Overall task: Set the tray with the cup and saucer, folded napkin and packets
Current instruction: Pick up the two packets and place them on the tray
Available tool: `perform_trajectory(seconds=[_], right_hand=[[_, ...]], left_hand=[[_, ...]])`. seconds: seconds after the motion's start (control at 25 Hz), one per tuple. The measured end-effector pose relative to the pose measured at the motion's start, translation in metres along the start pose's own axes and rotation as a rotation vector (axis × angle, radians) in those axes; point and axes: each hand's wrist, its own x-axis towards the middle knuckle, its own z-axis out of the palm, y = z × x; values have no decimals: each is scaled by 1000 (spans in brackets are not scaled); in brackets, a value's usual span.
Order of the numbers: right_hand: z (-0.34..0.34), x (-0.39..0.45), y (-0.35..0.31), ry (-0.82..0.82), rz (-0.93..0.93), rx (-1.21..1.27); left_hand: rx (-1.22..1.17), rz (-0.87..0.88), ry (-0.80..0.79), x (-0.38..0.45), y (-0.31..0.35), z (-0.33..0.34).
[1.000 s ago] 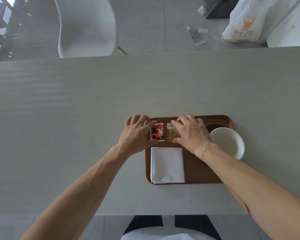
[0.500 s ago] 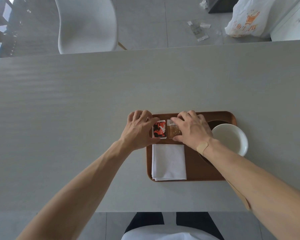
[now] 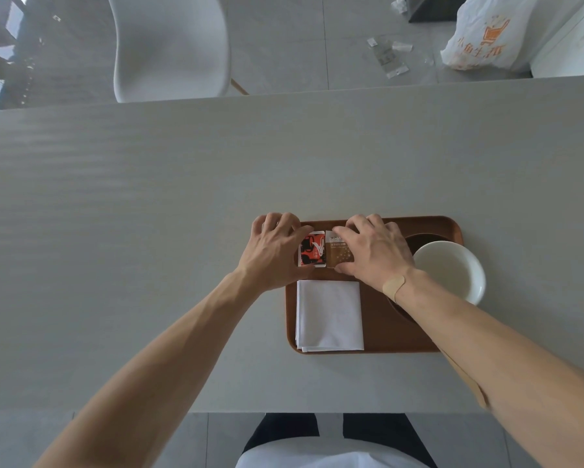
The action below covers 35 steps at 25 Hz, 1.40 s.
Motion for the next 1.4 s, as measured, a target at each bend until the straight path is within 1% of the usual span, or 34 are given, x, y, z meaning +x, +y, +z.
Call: perform_trajectory(seconds=[1.4], right_hand=[[0,-4,-2,-12,8,14]], left_hand=[[24,0,-22,-6,0,-1]])
